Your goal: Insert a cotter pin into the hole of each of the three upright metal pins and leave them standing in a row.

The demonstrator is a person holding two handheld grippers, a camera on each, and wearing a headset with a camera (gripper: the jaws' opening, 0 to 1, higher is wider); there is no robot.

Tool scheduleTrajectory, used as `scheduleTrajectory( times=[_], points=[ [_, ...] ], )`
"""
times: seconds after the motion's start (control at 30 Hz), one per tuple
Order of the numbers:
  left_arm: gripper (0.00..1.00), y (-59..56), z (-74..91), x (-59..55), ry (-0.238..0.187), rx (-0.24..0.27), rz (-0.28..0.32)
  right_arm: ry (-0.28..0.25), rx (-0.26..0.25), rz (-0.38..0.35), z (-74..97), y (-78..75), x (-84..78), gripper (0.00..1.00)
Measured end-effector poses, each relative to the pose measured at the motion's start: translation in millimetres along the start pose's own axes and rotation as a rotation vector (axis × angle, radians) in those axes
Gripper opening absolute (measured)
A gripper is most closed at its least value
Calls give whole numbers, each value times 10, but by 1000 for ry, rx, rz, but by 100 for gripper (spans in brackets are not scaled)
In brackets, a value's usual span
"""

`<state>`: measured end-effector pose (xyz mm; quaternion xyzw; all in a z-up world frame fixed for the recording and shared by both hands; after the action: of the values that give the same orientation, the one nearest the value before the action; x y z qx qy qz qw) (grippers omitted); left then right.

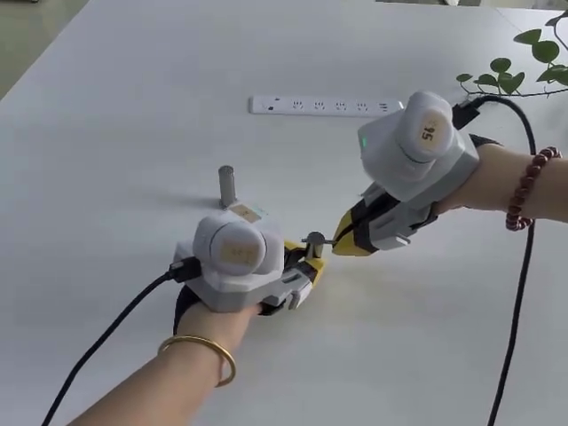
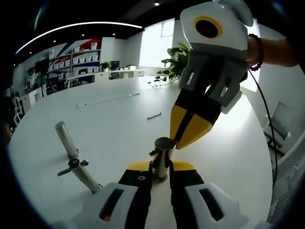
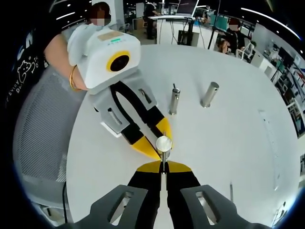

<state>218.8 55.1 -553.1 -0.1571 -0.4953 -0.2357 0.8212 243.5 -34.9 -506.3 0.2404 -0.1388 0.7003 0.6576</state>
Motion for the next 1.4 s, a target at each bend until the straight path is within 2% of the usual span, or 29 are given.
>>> scheduleTrajectory(
  times=[0.2, 0.3, 0.4, 0.73, 1.03, 1.4],
  points=[
    [12, -1, -7, -7, 3, 4, 15, -13, -5, -5, -24, -14, 28, 0],
    [12, -4, -8, -11, 3, 9, 16, -35, -11, -29, -14, -33, 48, 1],
    [12, -5, -13, -14, 4, 11, 16, -18, -22, -11, 14, -22, 55, 6],
    [12, -3, -22, -25, 5, 14, 27, 17, -41, 5, 85, 28, -13, 5],
    [12, -2, -30, -31, 6, 13, 36, 17, -55, -4, 91, 9, -11, 0],
    [12, -2, -32, -49, -1, 15, 56, 9, -61, 5, 72, 24, 36, 0]
  ],
)
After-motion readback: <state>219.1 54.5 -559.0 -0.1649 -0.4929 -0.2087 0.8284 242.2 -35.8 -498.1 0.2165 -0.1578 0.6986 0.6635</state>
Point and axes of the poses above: the centre of the closed fingertips' face, and the gripper's own axes: z roughly backward along the fingers, y roughly to its left, x roughly out of its top, the point moved 7 cm from there along z, roughly backward along the fingers, and after that the axes turned 11 degrees about x, right-handed, at the moved point
